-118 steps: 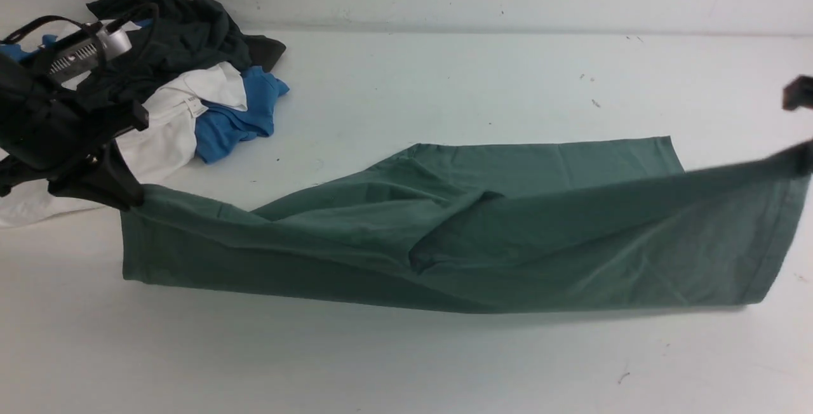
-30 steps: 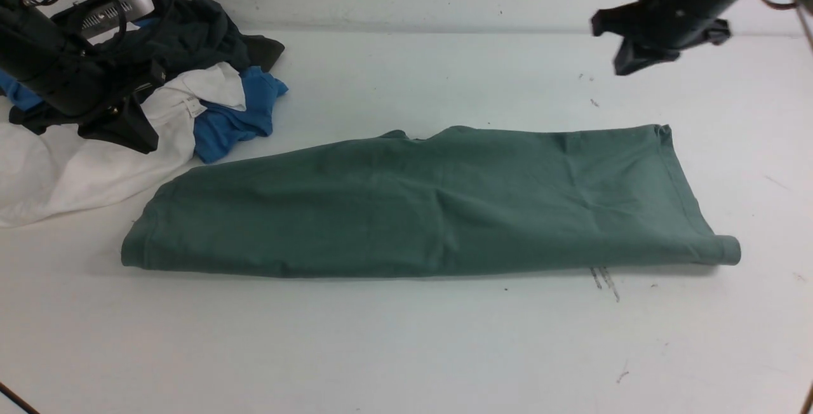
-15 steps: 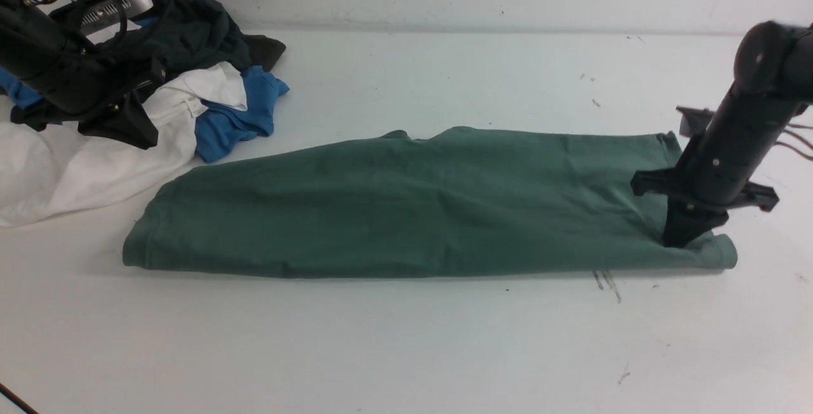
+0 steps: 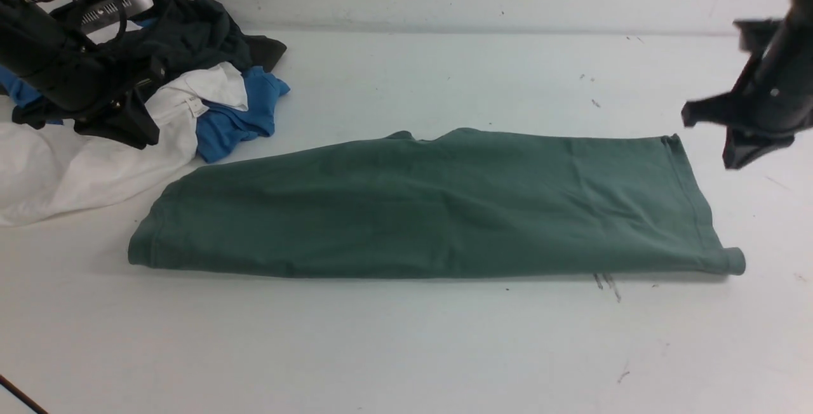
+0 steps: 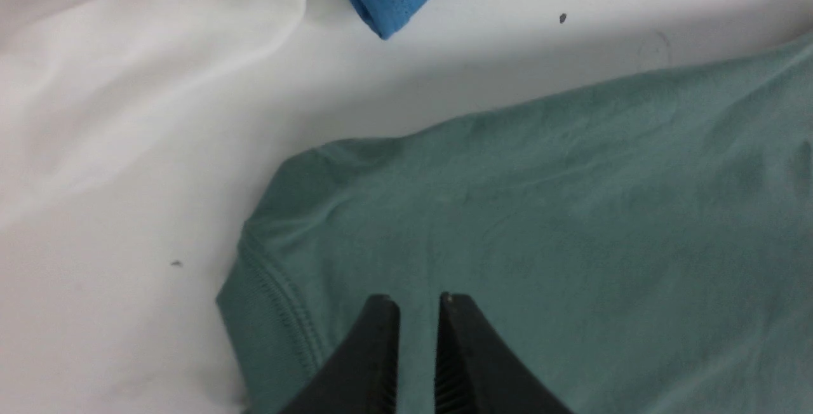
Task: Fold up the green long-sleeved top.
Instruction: Hold the left edge of the fabric with your left arm
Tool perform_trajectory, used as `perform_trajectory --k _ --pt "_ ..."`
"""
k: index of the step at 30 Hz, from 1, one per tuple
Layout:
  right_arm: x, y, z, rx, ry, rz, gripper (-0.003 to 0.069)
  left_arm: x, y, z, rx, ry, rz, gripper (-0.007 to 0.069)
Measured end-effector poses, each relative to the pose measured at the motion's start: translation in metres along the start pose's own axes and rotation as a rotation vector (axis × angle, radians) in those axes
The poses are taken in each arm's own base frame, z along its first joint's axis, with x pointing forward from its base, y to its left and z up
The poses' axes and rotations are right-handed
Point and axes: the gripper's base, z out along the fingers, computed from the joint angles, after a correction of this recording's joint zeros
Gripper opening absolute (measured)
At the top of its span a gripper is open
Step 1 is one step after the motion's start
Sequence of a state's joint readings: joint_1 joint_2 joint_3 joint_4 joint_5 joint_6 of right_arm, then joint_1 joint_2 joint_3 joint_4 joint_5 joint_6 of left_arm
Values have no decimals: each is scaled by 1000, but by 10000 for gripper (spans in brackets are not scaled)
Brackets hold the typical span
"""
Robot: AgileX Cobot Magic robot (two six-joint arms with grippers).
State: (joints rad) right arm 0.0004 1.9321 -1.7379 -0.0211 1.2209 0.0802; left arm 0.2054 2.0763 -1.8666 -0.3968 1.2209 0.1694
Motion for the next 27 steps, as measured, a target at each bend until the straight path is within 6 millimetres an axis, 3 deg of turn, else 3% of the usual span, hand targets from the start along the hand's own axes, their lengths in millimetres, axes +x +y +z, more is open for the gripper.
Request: perform_trajectory --k 4,9,11,19,25,27 --pt "25 4 -60 -94 -82 25 -9 23 7 3 -91 80 1 104" --pt "63 6 -83 -146 -59 38 -9 39 17 31 -110 194 -26 158" --pt "72 6 -83 -145 -45 34 -9 39 19 39 -110 212 -35 186" --pt "98 4 -51 -127 90 -18 -9 39 20 44 -116 212 -49 330" --pt "105 4 -43 -127 123 -36 -9 39 24 48 -144 216 -60 405" --pt "105 4 -42 -127 120 -40 -9 39 29 64 -141 238 -110 430"
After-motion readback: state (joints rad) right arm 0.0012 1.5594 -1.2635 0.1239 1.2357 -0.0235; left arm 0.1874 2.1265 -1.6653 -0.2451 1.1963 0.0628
